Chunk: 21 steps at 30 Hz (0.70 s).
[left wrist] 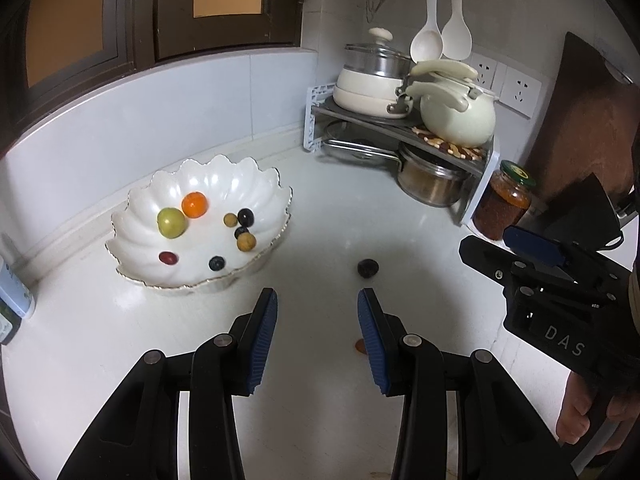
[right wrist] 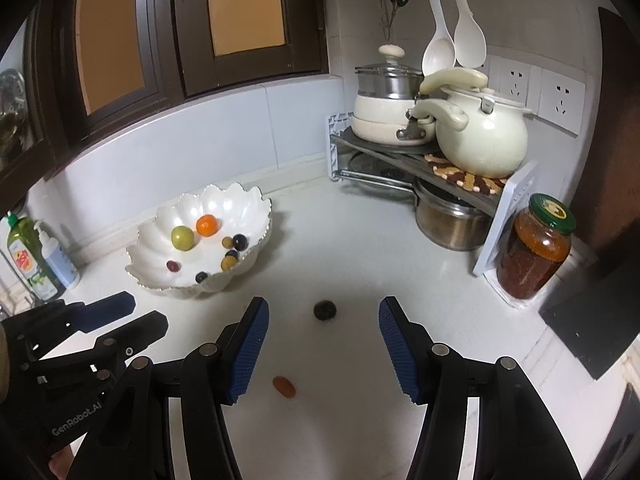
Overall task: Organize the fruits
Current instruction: 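Withdraw both open grippers from the bowl toward the plum and reddish oval fruit, then grasp the small reddish oval fruit with the left gripper while the right grasps the dark plum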
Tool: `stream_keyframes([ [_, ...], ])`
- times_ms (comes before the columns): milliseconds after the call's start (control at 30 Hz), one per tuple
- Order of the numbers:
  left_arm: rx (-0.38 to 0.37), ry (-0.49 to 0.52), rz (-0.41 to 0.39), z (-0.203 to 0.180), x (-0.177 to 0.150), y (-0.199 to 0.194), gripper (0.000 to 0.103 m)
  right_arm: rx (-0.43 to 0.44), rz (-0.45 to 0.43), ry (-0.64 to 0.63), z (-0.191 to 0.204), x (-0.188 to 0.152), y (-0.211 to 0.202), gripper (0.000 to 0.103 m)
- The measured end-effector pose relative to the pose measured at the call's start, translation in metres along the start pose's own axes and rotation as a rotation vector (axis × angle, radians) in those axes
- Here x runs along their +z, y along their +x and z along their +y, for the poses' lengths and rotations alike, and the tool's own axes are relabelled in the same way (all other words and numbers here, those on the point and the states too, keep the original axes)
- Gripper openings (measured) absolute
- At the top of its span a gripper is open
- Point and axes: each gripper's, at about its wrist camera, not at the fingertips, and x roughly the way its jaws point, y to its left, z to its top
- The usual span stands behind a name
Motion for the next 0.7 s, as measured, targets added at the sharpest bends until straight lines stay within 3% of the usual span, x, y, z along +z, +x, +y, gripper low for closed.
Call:
stream_keyframes([
  [700,0.058,-0.012,0.044,-0.037,-0.041,0.02,0.041,0.067,0.096,-0.101,-0.02,-0.023,0.024,0.059],
])
